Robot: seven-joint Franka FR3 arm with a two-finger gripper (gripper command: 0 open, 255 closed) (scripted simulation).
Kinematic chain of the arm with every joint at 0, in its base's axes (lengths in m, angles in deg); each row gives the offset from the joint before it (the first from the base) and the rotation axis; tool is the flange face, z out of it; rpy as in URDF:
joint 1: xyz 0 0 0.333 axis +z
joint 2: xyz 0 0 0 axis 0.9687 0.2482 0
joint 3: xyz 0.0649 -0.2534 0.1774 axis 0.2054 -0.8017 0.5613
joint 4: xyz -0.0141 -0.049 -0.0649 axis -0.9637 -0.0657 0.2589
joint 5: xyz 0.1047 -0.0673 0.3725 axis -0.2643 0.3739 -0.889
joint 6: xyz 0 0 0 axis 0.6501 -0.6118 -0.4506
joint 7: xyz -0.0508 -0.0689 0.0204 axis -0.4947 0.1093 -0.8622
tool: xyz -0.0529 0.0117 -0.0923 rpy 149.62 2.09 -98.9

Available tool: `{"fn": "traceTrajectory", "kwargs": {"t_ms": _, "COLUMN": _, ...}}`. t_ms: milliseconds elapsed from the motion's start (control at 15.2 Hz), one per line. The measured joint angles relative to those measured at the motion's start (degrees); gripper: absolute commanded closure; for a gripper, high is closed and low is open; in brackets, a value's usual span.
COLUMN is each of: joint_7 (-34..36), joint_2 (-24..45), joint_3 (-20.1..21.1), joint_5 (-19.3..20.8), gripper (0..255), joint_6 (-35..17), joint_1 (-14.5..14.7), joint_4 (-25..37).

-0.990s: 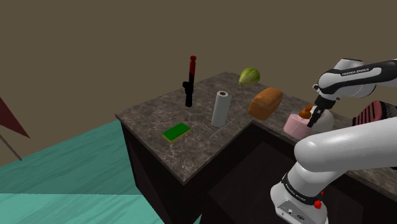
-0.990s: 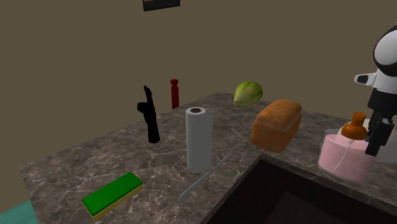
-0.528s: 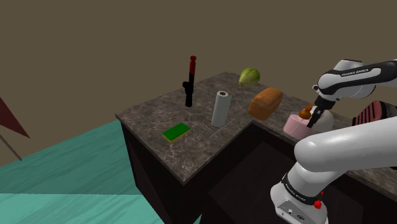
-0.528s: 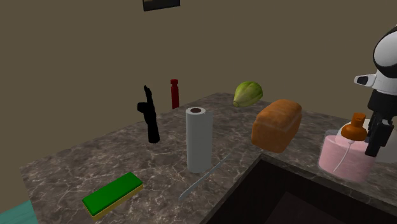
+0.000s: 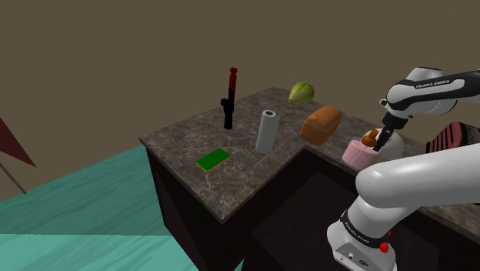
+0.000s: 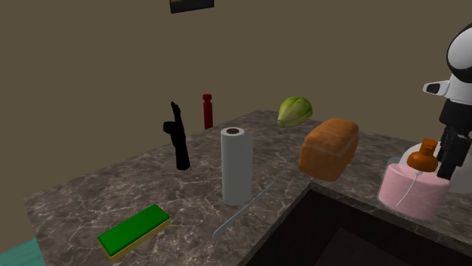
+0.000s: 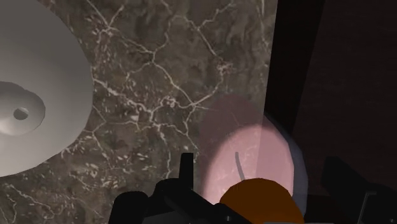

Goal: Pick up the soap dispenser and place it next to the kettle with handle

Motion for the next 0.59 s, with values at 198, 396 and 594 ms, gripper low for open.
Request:
{"fn": "traceTrajectory", "kwargs": {"t_ms": 198, "joint_7": -0.11, "joint_2": -2.68, "joint_3": 2.65, "joint_5": -1.0, "gripper": 0, "joint_6": 4.92, "joint_1": -0.77, "joint_4": 2.14}}
{"fn": "traceTrajectory", "kwargs": {"t_ms": 396, "joint_7": -0.05, "joint_2": -3.14, "joint_3": 3.28, "joint_5": -1.34, "gripper": 0, "joint_6": 6.02, "joint_1": -0.8, "joint_4": 2.67}}
{"fn": "traceTrajectory", "kwargs": {"t_ms": 594, "joint_7": -0.03, "joint_2": -3.23, "joint_3": 3.38, "joint_5": -1.38, "gripper": 0, "joint_6": 6.18, "joint_1": -0.82, "joint_4": 2.71}}
